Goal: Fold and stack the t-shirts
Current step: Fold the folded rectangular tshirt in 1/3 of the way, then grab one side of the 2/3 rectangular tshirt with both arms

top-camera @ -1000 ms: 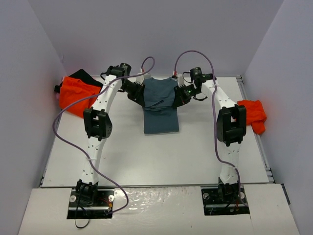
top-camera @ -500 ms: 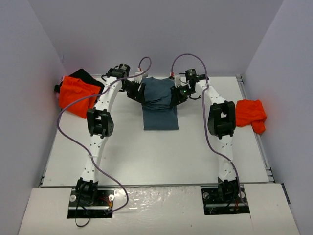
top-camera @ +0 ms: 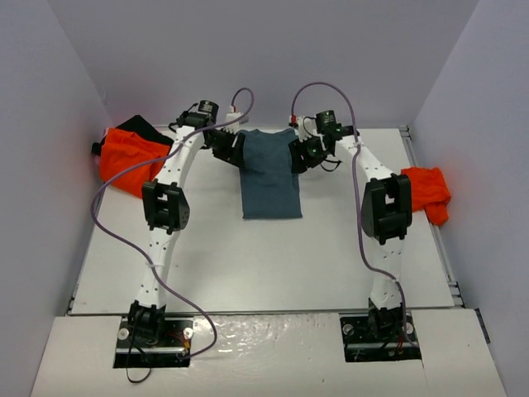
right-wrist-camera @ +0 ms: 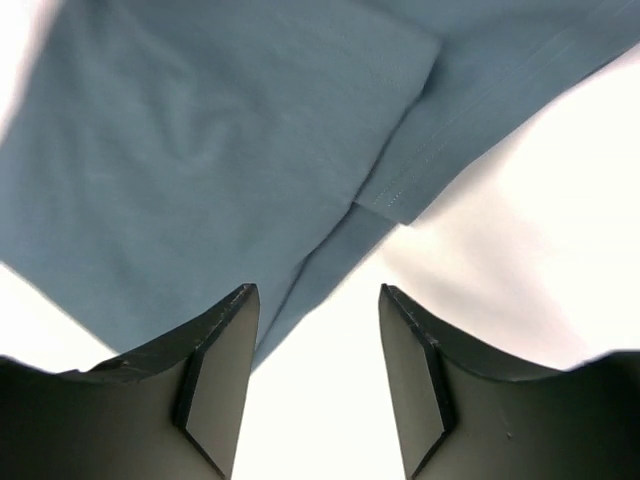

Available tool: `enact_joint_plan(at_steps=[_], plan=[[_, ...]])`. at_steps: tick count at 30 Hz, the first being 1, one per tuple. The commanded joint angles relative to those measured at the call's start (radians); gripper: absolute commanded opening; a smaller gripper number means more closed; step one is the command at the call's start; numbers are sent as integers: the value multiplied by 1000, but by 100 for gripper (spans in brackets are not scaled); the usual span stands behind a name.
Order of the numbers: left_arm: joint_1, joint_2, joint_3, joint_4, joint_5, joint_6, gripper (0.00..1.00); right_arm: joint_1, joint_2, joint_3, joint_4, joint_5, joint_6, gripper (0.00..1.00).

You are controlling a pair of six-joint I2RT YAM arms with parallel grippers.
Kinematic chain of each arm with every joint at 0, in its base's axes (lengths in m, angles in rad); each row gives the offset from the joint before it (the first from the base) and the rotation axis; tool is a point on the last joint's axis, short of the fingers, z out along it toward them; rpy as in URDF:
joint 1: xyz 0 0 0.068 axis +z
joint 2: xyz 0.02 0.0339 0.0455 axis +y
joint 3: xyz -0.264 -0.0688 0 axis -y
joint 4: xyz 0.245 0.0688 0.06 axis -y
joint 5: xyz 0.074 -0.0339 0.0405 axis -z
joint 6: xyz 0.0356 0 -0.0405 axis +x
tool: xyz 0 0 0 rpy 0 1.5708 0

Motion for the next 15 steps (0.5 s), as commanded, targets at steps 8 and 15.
enact_joint_plan(at_steps=[8, 15], plan=[[-20, -326, -286, -41, 94, 31, 43, 20, -328, -178, -124, 4, -38, 62], [-33, -346, -617, 5, 173, -11, 46, -8, -295, -334, -143, -161, -17, 58]])
